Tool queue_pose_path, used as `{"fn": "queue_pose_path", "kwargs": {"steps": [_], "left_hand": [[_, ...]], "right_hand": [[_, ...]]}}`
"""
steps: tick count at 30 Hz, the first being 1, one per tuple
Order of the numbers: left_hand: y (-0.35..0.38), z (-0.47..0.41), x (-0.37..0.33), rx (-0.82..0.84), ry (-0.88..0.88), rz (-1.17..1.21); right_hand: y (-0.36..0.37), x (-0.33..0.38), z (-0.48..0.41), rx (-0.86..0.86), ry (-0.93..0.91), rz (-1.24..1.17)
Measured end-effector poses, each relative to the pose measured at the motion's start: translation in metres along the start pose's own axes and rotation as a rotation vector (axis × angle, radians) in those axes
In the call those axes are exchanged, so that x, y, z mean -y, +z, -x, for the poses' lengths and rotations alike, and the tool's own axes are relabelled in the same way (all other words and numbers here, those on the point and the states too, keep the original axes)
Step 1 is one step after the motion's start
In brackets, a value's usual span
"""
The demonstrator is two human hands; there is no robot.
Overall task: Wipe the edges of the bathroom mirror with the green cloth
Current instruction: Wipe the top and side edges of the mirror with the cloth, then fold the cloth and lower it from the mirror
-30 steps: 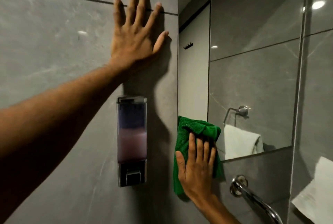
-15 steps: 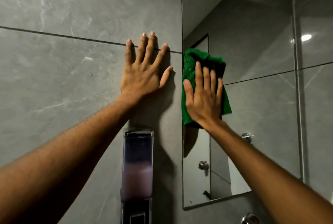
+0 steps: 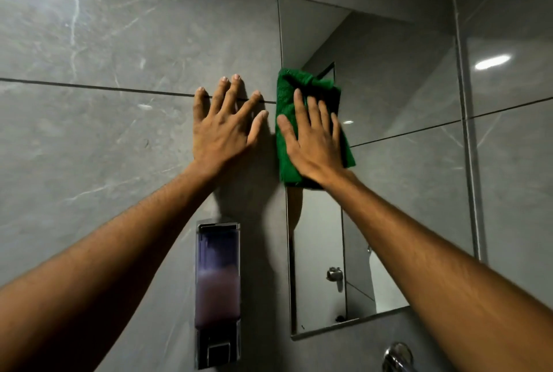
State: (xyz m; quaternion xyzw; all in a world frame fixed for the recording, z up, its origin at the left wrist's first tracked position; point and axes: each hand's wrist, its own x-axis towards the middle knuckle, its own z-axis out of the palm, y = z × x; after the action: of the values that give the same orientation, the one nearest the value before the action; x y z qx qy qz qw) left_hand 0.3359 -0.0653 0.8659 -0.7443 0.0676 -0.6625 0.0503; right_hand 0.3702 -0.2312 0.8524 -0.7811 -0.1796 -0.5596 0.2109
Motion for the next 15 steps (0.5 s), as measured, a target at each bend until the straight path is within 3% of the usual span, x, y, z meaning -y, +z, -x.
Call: {"fn": "queue_pose_path", "kwargs": {"steps": [6, 9, 12, 15], "left_hand": [[-0.023, 0.023, -0.053, 0.224, -0.088, 0.149], [-0.023, 0.051, -0.070, 0.217, -0.133, 0.190], [-0.039, 0.077, -0.090, 0.200, -0.132, 0.289], [-0.060, 0.118, -0.114, 0.245, -0.209, 0.521]], "right_hand": [[-0.022, -0.007, 0.056, 0.255, 0.211, -0.550], [-0.045, -0.015, 0.074, 0.286, 0.375, -0.906], [-0.058, -0.024, 0.104, 0.252, 0.461, -1.014], [-0.053, -0.026, 0.158, 0.140, 0.555, -0.936]]}}
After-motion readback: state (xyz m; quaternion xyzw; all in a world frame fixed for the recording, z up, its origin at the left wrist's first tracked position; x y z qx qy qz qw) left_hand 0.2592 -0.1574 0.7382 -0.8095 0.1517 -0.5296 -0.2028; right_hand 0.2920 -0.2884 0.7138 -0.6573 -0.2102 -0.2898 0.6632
